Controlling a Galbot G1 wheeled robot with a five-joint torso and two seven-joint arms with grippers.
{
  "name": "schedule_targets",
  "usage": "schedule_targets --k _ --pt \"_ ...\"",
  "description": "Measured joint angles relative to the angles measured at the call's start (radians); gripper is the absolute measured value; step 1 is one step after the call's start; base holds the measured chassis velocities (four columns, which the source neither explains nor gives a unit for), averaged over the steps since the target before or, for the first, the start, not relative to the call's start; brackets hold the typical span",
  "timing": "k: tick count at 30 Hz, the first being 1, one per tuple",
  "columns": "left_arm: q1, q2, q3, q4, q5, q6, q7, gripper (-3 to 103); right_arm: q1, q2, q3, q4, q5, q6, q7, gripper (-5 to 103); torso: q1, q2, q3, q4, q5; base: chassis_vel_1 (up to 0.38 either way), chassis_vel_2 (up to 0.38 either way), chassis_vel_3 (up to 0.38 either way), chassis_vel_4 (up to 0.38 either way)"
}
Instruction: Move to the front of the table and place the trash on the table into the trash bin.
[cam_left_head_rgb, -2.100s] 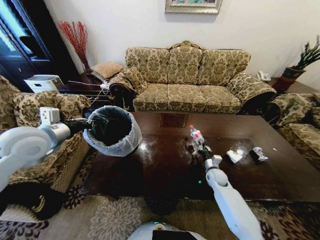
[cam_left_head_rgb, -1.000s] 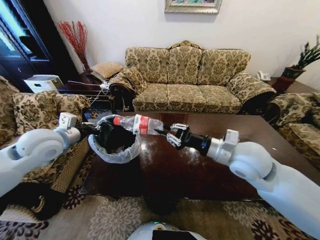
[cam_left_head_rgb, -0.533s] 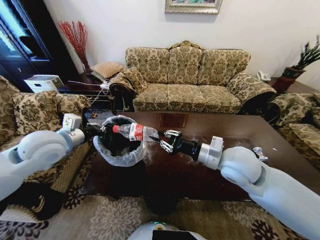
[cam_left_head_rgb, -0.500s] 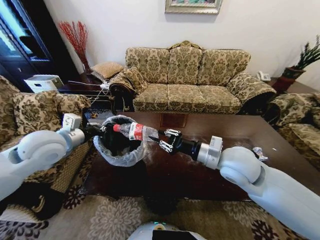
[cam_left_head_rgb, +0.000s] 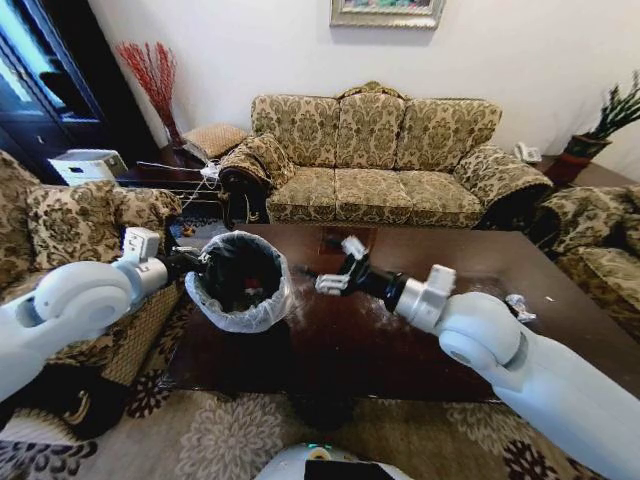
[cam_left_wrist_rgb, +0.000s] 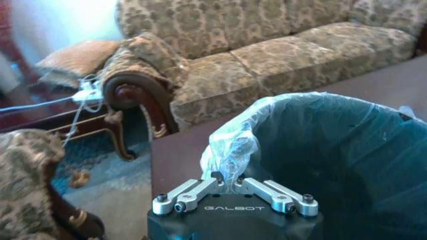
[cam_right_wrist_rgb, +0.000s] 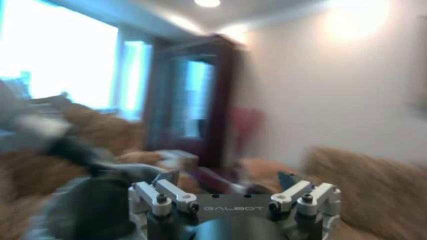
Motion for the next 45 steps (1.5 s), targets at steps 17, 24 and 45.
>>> schedule_targets --k 17,24,45 --pt "-0.014 -0.031 -0.006 0.049 -0.032 -0.005 -0.018 1 -0.519 0.345 0.385 -0.392 -0.112 0.126 0.153 100 0.000 0.000 0.000 0.0002 -0.0002 -0.031 -0.026 0.025 0.025" --pt "-0.013 -0.037 -0.006 0.026 -0.035 -0.005 -0.019 1 -0.504 0.373 0.457 -0.496 -0.093 0.117 0.164 100 0.000 0.000 0.000 0.0002 0.0003 -0.191 -0.182 0.207 0.181" --pt "-0.012 -0.035 0.000 0.031 -0.034 -0.005 -0.018 1 -0.524 0.408 0.414 -0.579 -0.002 0.168 0.053 95 0.000 0.000 0.000 0.0008 -0.0004 -0.119 -0.116 0.115 0.111"
